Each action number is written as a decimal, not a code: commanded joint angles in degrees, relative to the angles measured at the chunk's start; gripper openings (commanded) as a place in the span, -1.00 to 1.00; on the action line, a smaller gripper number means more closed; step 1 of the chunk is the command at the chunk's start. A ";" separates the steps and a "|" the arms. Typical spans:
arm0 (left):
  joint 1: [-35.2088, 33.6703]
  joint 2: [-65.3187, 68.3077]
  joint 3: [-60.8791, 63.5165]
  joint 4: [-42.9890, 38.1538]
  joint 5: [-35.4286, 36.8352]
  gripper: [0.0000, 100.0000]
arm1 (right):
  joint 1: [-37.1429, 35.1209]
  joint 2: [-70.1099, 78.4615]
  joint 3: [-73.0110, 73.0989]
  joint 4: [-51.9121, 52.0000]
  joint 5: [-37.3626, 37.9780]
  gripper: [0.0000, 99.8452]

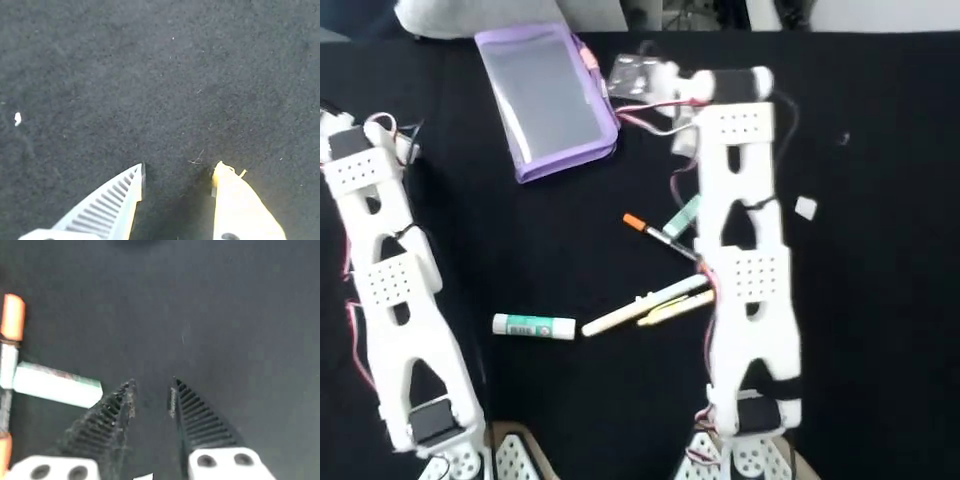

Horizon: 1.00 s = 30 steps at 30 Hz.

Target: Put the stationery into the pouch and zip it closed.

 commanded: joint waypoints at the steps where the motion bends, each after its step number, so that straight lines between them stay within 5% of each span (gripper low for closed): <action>1: -0.75 -0.97 -1.45 -0.53 0.53 -0.53 | -7.03 -1.36 -2.86 2.02 -2.64 -0.79; 7: -1.54 -0.97 -1.45 -0.44 0.53 -0.53 | -17.32 1.98 -3.03 -0.62 -4.57 -0.79; 15: -7.60 -0.97 -1.54 -0.79 1.85 -0.53 | -21.01 14.81 -4.53 -23.82 -6.24 -0.79; 20: -10.15 -0.26 -1.27 -0.53 10.02 -0.53 | -24.26 17.98 -11.38 -24.70 -6.07 -0.79; 30: -9.80 -0.26 -1.45 -0.62 10.02 -0.53 | -25.41 20.09 -16.92 -23.30 -5.89 -0.79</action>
